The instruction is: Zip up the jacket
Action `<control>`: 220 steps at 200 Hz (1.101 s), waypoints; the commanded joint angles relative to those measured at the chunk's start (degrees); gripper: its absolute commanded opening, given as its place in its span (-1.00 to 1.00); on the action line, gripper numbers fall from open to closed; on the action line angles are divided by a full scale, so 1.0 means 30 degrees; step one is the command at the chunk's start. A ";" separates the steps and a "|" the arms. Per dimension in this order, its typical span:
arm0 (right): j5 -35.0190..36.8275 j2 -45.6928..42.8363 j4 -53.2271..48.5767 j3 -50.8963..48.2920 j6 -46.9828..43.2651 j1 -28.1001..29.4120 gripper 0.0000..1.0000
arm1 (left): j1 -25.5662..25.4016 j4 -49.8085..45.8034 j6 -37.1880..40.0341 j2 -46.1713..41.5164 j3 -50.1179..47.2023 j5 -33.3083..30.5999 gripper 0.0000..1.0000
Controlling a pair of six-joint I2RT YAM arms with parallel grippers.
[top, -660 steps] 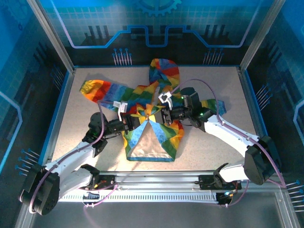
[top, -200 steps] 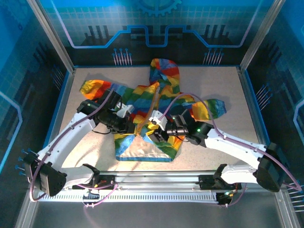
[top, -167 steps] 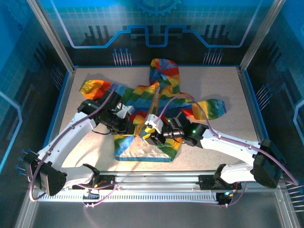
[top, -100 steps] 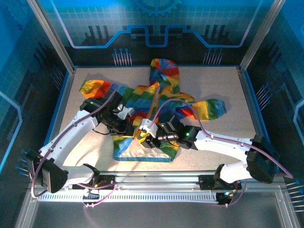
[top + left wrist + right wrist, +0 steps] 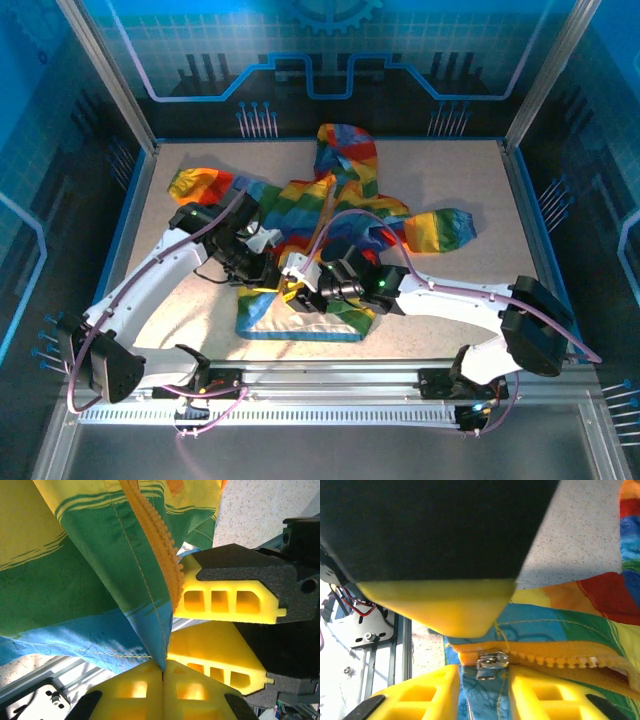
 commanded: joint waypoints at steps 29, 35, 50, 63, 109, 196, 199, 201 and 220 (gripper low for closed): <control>0.0725 -0.0430 0.0729 0.0140 -0.0304 0.0275 -0.75 | -0.0143 -0.0804 0.0470 0.0027 0.0751 -0.0593 -1.00; 0.0819 -0.0588 0.0769 0.0066 -0.0347 0.0275 -0.77 | -0.0143 -0.0778 0.0478 -0.0002 0.0747 -0.0618 -1.00; 0.0997 -0.0877 0.0843 -0.0031 -0.0365 0.0276 -0.88 | -0.0141 -0.0774 0.0494 -0.0005 0.0820 -0.0632 -1.00; 0.1129 -0.1038 0.0983 -0.0031 -0.0351 0.0276 -0.95 | -0.0128 -0.0846 0.0554 0.0053 0.0934 -0.0572 -1.00; 0.1671 -0.1110 0.1591 -0.0805 0.0324 0.0261 -1.00 | -0.0134 -0.1209 0.0545 0.0000 0.0904 -0.0308 -1.00; 0.1537 0.0143 0.0190 0.0650 0.1039 0.0166 -1.00 | -0.0171 -0.1936 0.1021 -0.0787 0.0194 -0.0483 -1.00; 0.1431 0.0144 0.0248 0.0614 0.1107 0.0178 -1.00 | -0.0158 -0.1879 0.1005 -0.0816 0.0172 -0.0530 -1.00; 0.1389 0.0146 0.0287 0.0614 0.1139 0.0163 -1.00 | -0.0154 -0.1827 0.1001 -0.0822 0.0152 -0.0502 -1.00; 0.0987 0.0252 0.0525 0.0577 0.1354 0.0173 -1.00 | -0.0164 -0.1259 0.0847 -0.0995 -0.0061 -0.0388 -1.00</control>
